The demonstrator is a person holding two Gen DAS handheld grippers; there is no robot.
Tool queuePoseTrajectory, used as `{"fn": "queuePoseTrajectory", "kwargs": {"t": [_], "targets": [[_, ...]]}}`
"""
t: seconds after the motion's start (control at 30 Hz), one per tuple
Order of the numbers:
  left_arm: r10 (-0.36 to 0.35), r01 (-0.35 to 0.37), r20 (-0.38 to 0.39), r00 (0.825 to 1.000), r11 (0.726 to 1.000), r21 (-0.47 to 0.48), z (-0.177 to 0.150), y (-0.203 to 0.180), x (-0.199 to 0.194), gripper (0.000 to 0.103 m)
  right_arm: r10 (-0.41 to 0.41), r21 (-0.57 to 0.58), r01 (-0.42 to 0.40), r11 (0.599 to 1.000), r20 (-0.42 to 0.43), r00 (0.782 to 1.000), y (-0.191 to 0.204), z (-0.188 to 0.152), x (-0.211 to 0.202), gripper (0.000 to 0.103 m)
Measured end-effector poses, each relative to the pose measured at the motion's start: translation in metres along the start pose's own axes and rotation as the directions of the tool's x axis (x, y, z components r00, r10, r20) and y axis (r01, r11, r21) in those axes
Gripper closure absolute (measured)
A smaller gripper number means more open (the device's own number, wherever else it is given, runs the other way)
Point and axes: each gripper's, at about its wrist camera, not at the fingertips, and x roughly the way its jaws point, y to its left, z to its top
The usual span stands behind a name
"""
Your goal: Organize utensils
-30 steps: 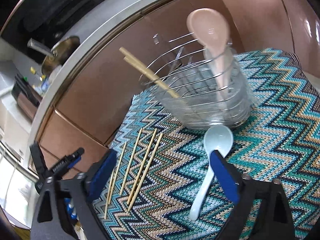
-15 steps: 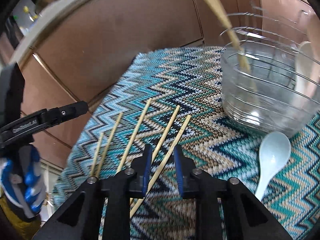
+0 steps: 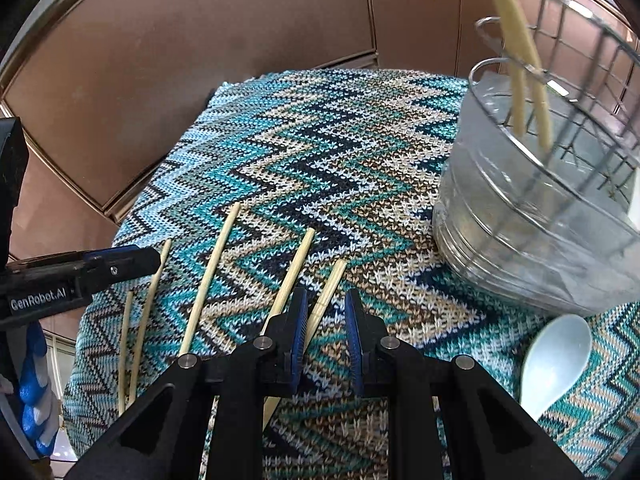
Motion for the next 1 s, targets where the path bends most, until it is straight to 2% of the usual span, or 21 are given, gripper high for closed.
{"fn": "queuePoseTrajectory", "kwargs": {"t": [0.27, 0.43, 0.53, 0.6, 0.67, 0.83, 0.93, 1.0], "targets": [[0.023, -0.023, -0.052, 0.998, 1.0, -0.001, 0.006, 0.005, 0.012, 0.084, -0.01, -0.016, 0.009, 1.0, -0.026, 1.0, 0.0, 0.006, 0.007, 0.084], [0.064, -0.063, -0.077, 0.995, 0.998, 0.02, 0.01, -0.002, 0.016, 0.094, -0.015, -0.022, 0.015, 1.0, -0.037, 0.999, 0.003, 0.008, 0.009, 0.086], [0.075, -0.075, -0.08, 0.994, 0.997, 0.007, 0.011, -0.003, 0.017, 0.098, 0.001, -0.002, -0.001, 1.0, -0.036, 0.999, 0.003, 0.009, 0.011, 0.089], [0.057, -0.059, -0.079, 0.995, 0.998, -0.015, 0.01, -0.004, 0.016, 0.099, 0.004, 0.006, -0.003, 1.0, -0.033, 0.999, 0.003, 0.008, 0.009, 0.094], [0.043, -0.046, -0.066, 0.997, 0.998, -0.031, 0.006, -0.004, 0.012, 0.099, 0.015, 0.006, -0.014, 1.0, -0.031, 0.999, 0.003, 0.004, 0.004, 0.097], [0.016, -0.017, -0.013, 1.0, 0.999, -0.052, -0.006, -0.007, -0.009, 0.099, 0.073, -0.006, -0.073, 0.997, 0.001, 0.997, 0.005, -0.012, -0.022, 0.097], [0.004, -0.002, 0.038, 0.999, 0.999, -0.049, -0.015, -0.011, -0.033, 0.099, 0.122, -0.019, -0.121, 0.992, 0.049, 0.991, 0.009, -0.022, -0.044, 0.097], [-0.016, 0.019, 0.097, 0.995, 0.999, -0.037, -0.024, -0.016, -0.053, 0.099, 0.129, -0.045, -0.125, 0.991, 0.088, 0.988, 0.016, -0.03, -0.061, 0.097]]}}
